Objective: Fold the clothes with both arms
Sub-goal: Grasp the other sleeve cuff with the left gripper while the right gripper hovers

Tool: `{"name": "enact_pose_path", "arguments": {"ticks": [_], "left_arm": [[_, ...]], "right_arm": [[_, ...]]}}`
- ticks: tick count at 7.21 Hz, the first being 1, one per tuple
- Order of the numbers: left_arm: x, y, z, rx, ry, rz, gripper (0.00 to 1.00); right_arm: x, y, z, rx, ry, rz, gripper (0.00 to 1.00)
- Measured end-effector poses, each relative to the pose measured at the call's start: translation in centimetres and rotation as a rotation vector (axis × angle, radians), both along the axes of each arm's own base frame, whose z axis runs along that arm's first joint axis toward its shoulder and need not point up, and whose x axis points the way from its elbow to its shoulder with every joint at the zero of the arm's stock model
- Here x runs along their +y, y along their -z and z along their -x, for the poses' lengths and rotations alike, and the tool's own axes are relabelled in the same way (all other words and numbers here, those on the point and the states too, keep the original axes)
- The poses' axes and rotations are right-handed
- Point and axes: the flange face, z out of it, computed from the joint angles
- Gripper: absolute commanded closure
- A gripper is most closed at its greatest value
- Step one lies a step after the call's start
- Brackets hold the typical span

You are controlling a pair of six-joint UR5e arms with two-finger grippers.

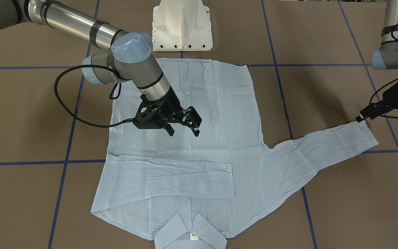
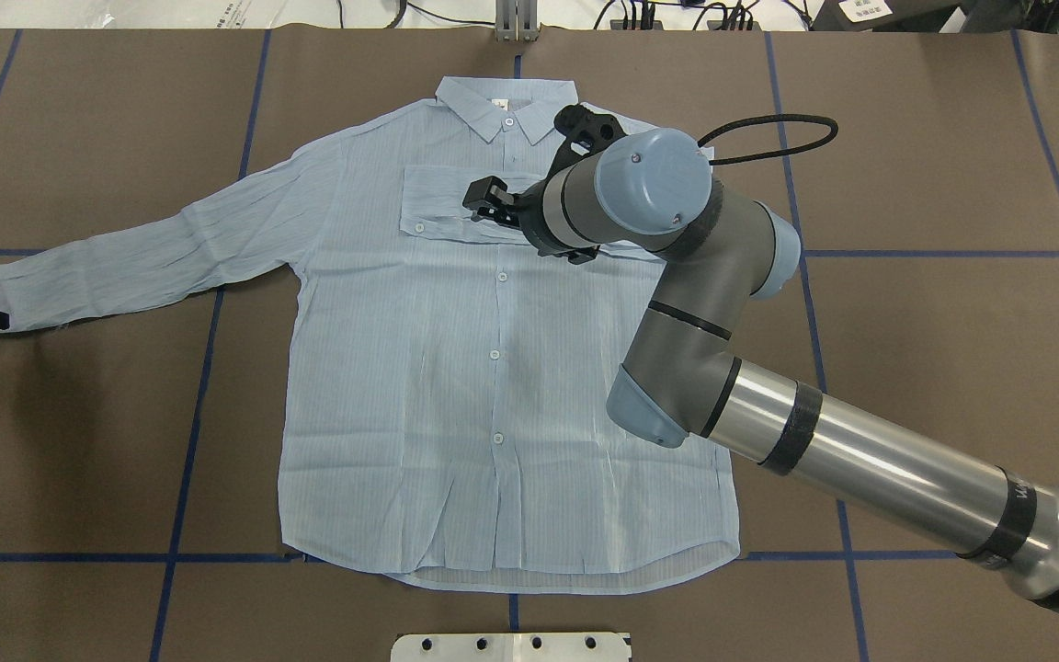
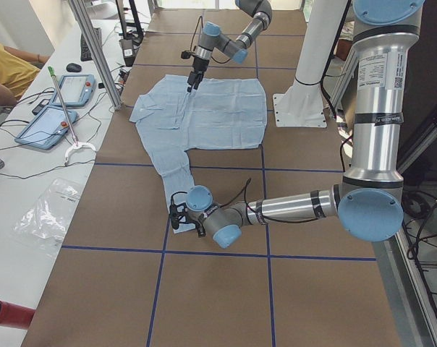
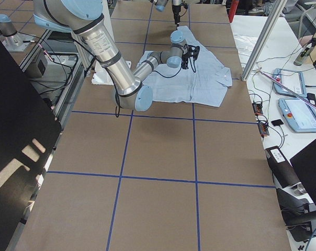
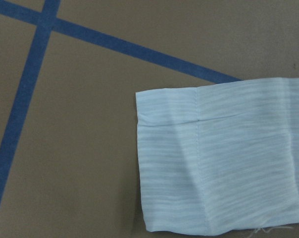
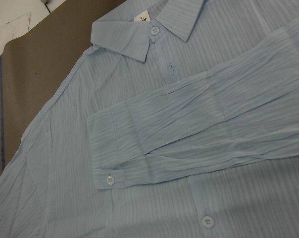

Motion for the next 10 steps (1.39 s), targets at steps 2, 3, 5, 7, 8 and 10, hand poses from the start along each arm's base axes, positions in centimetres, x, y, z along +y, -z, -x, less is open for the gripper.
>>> {"name": "enact_pose_path", "arguments": {"ticks": [2, 3, 5, 7, 8, 10], "left_arm": [[-0.51, -0.07, -0.21, -0.008, 0.006, -0.004, 0.29], [-0.74, -0.04, -0.29, -0.009, 0.008, -0.006, 0.34], [-0.89, -0.06, -0.36, -0.010, 0.009, -0.006, 0.39], [-0.84, -0.23, -0.39, -0.012, 0.008, -0.003, 0.39], [-0.82, -0.28, -0.43, -0.012, 0.007, -0.002, 0.39], [-0.62, -0.46, -0.45, -0.013, 0.005, 0.002, 0.60]], "right_arm": [[0.29, 0.03, 0.30, 0.001, 0.002, -0.002, 0.02], [0.36, 0.07, 0.38, 0.001, 0.001, -0.003, 0.02], [0.40, 0.12, 0.42, 0.000, 0.000, -0.004, 0.02], [0.40, 0.17, 0.42, 0.000, 0.000, -0.004, 0.02], [0.41, 0.25, 0.43, -0.001, 0.001, -0.004, 0.02], [0.41, 0.30, 0.44, -0.002, 0.002, -0.005, 0.02]]}}
